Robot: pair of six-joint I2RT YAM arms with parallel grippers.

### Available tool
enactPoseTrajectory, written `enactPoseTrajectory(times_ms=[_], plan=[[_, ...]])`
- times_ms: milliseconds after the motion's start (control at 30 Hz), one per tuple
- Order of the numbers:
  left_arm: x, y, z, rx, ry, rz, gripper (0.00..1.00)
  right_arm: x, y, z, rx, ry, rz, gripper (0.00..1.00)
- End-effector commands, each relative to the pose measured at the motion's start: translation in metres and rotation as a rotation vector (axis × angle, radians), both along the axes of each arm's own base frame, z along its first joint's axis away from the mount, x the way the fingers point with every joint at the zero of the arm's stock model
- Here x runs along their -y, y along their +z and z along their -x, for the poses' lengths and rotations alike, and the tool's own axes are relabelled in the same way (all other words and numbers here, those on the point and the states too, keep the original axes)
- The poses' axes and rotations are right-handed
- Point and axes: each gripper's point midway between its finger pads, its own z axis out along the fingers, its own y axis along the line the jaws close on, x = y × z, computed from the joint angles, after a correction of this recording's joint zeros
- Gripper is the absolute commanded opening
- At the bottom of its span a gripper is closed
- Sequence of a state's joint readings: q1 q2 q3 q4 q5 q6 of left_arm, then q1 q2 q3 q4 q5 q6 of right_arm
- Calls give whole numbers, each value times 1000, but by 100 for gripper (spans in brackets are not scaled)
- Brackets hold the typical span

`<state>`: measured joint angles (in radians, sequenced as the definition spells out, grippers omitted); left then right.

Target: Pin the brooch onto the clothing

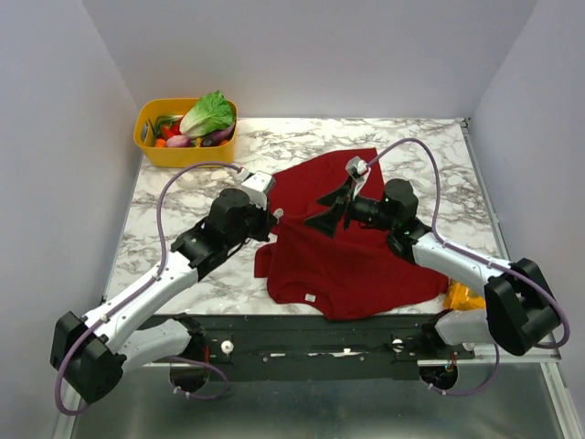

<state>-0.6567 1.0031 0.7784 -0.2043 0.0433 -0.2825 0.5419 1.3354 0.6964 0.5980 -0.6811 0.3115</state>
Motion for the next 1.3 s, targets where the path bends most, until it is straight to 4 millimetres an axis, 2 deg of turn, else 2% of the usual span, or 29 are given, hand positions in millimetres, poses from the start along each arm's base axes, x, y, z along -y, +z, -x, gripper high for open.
enactPoseTrajectory(times_ms=[0, 133, 167, 200, 333, 533, 667, 767, 867, 900, 967, 1000, 1100, 1133, 1267], plan=[[-27, -9, -16, -32, 191, -120, 0, 12, -4, -22, -19, -148, 42, 100], [-32, -22, -20, -52, 253, -233, 0, 21, -6, -36, -64, -247, 72, 100], [-26, -25, -17, -47, 244, -261, 0, 23, -6, -40, -72, -270, 75, 100], [-31, -26, -20, -30, 283, -303, 0, 25, -7, -42, -85, -292, 81, 100], [-19, -41, -16, -16, 288, -466, 0, 42, -15, -56, -123, -415, 113, 100], [1, -57, -8, 13, 234, -592, 0, 69, -30, -72, -182, -568, 175, 100], [14, -53, -4, 45, 173, -588, 0, 82, -40, -72, -254, -578, 156, 100], [35, -49, 7, 63, 35, -532, 10, 90, -51, -72, -310, -581, 144, 100], [45, -41, 12, 81, -10, -473, 37, 96, -58, -73, -330, -584, 150, 100], [49, -38, 14, 82, -30, -449, 55, 98, -59, -73, -334, -584, 150, 100], [52, -21, 14, 118, -29, -390, 70, 102, -59, -74, -336, -592, 146, 100], [52, -16, 13, 131, -27, -372, 81, 103, -58, -74, -335, -590, 146, 100], [50, 10, 10, 175, -4, -299, 95, 102, -53, -74, -318, -565, 141, 100], [49, 22, 10, 189, 0, -265, 96, 103, -52, -75, -312, -565, 144, 100], [49, 47, 5, 189, 0, -157, 99, 104, -47, -79, -306, -570, 134, 100]])
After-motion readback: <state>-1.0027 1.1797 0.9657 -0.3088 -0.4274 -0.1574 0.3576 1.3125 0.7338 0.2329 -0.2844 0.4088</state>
